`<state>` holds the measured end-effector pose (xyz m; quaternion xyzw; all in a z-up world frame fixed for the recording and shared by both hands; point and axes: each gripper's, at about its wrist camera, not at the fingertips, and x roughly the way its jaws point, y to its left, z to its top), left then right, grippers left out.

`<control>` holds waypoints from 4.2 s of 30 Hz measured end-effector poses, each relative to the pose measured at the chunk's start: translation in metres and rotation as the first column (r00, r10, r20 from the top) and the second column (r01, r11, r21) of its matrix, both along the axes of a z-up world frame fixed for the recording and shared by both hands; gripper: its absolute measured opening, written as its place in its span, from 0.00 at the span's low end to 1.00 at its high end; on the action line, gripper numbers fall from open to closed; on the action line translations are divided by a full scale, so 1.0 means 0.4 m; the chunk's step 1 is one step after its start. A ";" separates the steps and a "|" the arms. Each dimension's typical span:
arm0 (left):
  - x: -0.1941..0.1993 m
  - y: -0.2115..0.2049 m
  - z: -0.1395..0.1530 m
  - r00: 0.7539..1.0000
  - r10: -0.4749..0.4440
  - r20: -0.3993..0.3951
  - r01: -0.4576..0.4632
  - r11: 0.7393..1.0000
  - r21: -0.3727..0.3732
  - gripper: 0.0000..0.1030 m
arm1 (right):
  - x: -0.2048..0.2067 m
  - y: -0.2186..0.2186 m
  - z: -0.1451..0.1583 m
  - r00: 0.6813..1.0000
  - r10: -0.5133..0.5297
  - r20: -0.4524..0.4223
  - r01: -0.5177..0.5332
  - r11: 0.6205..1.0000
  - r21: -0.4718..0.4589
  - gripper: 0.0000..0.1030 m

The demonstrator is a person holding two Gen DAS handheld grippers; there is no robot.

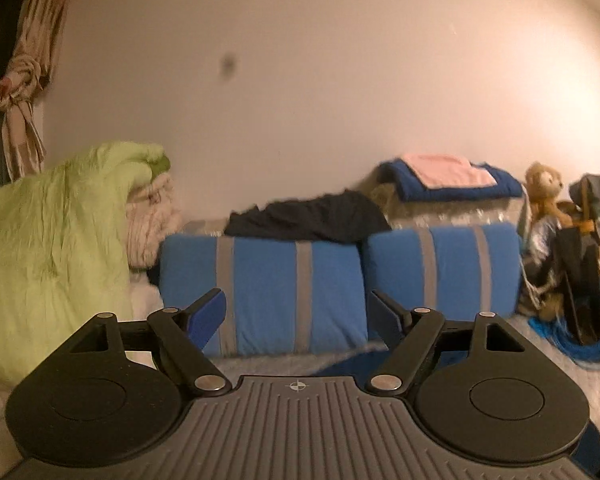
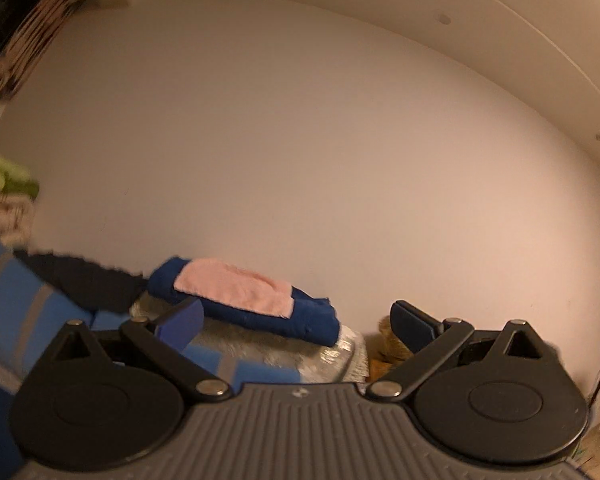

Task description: Fold clothes

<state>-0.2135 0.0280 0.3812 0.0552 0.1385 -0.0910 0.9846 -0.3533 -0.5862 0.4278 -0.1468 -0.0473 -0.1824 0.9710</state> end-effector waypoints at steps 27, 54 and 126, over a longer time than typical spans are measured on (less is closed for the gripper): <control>0.113 0.110 -0.723 0.821 -0.293 -0.490 -0.041 0.826 -0.563 0.75 | 0.057 0.042 -0.686 0.759 0.495 -0.423 -0.135 0.755 0.641 0.99; 0.090 0.095 -0.720 0.790 -0.402 -0.462 -0.066 0.694 -0.717 0.09 | 0.019 0.105 -0.877 0.610 0.764 -0.209 -0.022 0.280 0.960 0.09; 0.579 0.026 -0.489 0.942 -0.177 -0.285 -0.032 0.799 -0.600 0.06 | 0.521 -0.046 -0.594 0.807 0.579 -0.117 -0.169 0.416 0.894 0.07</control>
